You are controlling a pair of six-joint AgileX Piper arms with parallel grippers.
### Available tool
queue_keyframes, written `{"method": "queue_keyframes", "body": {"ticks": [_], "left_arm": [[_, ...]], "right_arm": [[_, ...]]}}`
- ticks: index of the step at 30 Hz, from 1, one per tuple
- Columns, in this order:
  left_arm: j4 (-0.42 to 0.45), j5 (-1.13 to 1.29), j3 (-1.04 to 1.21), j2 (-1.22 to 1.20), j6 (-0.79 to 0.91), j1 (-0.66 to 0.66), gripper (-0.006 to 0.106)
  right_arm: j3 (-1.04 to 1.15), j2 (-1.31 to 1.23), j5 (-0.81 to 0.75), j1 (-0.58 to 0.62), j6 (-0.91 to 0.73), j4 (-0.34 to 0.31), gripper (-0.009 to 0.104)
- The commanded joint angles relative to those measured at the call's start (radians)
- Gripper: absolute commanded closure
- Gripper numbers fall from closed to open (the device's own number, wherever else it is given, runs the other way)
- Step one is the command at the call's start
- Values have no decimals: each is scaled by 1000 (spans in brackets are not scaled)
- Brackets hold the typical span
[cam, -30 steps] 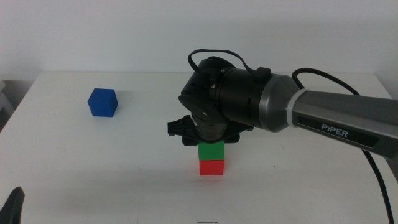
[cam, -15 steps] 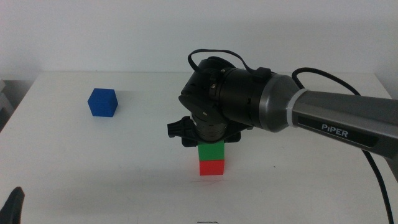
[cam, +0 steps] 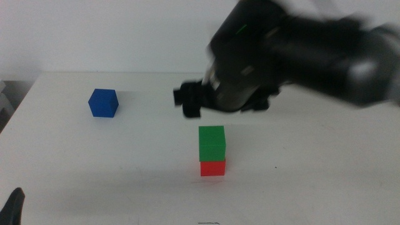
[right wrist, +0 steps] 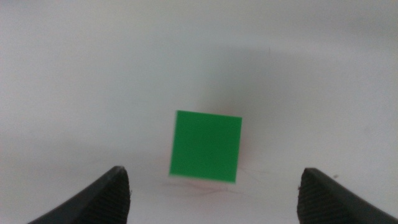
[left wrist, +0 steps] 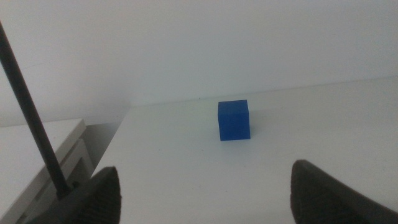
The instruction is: Stack red cubes first, then green, then blue cubes in a specific spot.
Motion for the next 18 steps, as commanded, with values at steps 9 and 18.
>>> {"method": "queue_keyframes", "body": {"ticks": [9,18], "left_arm": [[0,-74,-3,-21,-9,0,7],[0,-74,-3,-21,-9,0,7]], "right_arm": [[215,-472,-5,2,-309,38,16],[515,-893,-29,2,-372,53,16]]}}
